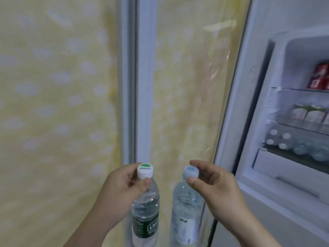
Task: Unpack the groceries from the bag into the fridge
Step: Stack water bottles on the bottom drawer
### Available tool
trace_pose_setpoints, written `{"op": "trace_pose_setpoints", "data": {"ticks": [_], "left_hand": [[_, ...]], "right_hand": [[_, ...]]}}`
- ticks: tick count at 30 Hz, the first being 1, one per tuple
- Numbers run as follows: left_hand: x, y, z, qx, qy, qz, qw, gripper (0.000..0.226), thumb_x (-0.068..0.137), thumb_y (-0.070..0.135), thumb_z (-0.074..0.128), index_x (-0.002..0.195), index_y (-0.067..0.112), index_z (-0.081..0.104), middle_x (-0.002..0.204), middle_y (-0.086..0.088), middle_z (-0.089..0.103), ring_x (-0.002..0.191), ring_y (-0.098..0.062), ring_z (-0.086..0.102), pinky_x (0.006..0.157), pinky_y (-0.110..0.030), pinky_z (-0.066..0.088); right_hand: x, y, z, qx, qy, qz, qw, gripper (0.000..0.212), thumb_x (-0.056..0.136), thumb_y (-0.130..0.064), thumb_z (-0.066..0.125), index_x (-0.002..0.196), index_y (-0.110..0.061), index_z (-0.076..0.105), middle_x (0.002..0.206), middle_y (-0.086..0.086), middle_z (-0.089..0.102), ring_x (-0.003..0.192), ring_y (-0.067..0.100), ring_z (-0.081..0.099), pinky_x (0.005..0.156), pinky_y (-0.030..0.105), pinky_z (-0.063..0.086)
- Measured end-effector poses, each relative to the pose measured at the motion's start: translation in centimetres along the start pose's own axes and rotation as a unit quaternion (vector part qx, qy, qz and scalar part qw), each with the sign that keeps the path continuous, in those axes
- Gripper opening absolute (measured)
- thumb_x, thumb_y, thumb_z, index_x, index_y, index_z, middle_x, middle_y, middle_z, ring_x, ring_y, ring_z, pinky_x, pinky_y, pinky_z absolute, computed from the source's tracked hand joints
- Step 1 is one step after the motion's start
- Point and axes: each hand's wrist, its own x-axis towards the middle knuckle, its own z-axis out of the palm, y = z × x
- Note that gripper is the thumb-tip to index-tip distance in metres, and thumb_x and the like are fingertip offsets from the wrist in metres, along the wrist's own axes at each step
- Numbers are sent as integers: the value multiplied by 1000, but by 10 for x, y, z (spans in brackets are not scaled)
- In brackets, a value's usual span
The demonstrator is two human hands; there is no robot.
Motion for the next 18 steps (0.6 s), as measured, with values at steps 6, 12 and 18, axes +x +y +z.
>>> {"op": "trace_pose_setpoints", "data": {"ticks": [6, 12, 18], "left_hand": [[56, -18, 57, -38, -139, 37, 989, 31, 65, 45, 72, 95, 42, 71, 93, 1, 74, 93, -29, 68, 89, -45, 53], [91, -26, 106, -80, -243, 54, 965, 22, 72, 32, 69, 93, 36, 71, 86, 1, 74, 79, -10, 65, 79, -33, 53], [106, -25, 157, -112, -310, 65, 942, 18, 75, 33, 81, 91, 26, 74, 83, 6, 74, 78, -8, 65, 74, -26, 49]], "right_hand": [[5, 11, -39, -81, 114, 8, 990, 34, 87, -6, 69, 109, -33, 66, 100, -16, 75, 98, -1, 68, 83, 20, 54], [-7, 12, -68, -117, 232, 18, 965, 35, 86, 3, 68, 104, -27, 68, 89, -6, 77, 83, 2, 68, 73, 15, 52], [-30, 12, -110, -179, 319, 32, 930, 37, 86, -4, 71, 103, -36, 67, 92, 0, 76, 87, 11, 69, 80, 27, 54]]}}
